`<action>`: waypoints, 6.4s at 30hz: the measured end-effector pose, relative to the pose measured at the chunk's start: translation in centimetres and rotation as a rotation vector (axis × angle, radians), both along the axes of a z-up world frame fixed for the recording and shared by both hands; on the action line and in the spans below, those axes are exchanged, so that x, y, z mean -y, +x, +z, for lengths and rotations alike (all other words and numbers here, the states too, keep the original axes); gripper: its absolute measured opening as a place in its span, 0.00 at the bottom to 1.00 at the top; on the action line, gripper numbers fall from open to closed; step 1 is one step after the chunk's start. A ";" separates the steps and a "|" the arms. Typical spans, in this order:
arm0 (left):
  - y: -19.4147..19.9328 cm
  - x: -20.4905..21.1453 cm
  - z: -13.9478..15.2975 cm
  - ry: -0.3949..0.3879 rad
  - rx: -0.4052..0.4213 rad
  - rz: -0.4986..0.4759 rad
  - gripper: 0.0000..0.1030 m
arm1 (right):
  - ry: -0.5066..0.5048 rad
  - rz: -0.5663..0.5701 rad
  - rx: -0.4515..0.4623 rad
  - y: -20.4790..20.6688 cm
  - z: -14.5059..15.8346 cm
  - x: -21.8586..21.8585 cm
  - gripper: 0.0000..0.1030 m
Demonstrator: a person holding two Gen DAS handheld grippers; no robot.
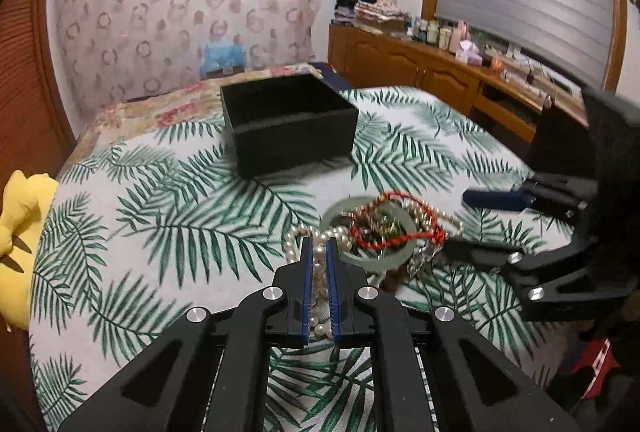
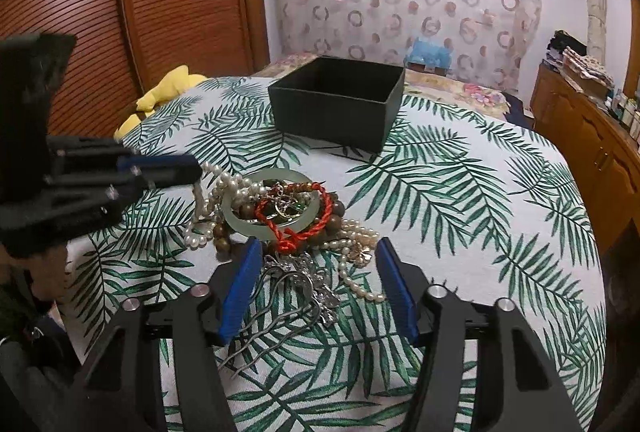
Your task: Organize jewelry
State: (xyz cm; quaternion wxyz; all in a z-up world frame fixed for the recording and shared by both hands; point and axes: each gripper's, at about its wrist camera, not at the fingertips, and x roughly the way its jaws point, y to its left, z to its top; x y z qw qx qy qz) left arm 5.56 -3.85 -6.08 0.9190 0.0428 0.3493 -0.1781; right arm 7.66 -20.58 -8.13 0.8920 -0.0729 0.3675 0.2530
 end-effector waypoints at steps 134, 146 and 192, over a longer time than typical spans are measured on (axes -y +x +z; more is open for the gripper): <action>14.2 1.4 9.5 0.048 0.068 0.043 0.41 | 0.118 -0.031 0.088 8.6 5.0 2.9 0.40; 6.8 0.7 3.1 -0.003 -0.034 -0.034 0.74 | 0.100 -0.050 0.086 2.4 3.6 3.5 0.40; 4.1 0.5 -2.2 -0.015 -0.144 -0.038 0.76 | -0.017 0.016 -0.008 4.0 0.4 -0.4 0.04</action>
